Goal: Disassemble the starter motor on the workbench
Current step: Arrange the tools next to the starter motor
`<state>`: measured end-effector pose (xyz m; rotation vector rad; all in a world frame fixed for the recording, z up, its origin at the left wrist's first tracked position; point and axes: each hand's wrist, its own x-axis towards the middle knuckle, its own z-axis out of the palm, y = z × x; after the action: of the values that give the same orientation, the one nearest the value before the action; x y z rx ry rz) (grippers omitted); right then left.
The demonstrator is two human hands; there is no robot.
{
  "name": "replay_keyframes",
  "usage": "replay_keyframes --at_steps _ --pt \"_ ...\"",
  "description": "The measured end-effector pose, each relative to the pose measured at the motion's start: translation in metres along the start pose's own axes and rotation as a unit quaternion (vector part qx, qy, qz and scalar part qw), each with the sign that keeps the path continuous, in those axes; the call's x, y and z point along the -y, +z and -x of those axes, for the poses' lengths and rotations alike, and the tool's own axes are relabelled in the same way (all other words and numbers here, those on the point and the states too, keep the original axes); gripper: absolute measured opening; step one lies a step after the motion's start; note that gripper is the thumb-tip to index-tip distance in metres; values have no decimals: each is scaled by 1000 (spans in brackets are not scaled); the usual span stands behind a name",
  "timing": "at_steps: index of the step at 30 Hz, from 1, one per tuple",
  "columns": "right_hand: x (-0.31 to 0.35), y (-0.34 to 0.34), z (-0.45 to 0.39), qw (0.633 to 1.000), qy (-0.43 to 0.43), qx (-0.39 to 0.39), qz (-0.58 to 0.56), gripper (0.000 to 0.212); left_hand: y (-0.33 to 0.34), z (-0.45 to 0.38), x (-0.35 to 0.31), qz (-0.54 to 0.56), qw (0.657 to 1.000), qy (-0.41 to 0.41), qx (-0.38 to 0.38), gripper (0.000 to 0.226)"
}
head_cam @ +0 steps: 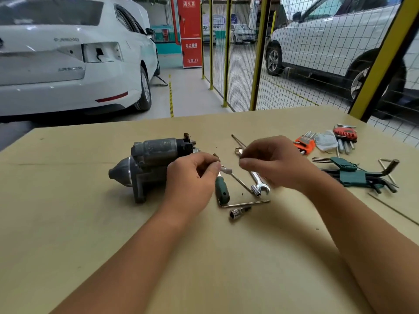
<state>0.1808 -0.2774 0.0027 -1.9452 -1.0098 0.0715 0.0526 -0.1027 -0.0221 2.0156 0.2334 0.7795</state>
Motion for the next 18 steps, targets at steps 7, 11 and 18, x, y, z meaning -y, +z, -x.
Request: replay_keyframes --at_steps 7,11,18 --pt "-7 -70 16 984 84 -114 108 3 1 7 -9 -29 990 124 56 2" --pt "-25 -104 67 955 196 -134 177 7 17 16 -19 -33 978 181 101 23" --pt "-37 -98 138 964 206 -11 168 28 36 26 -26 -133 958 209 143 23"
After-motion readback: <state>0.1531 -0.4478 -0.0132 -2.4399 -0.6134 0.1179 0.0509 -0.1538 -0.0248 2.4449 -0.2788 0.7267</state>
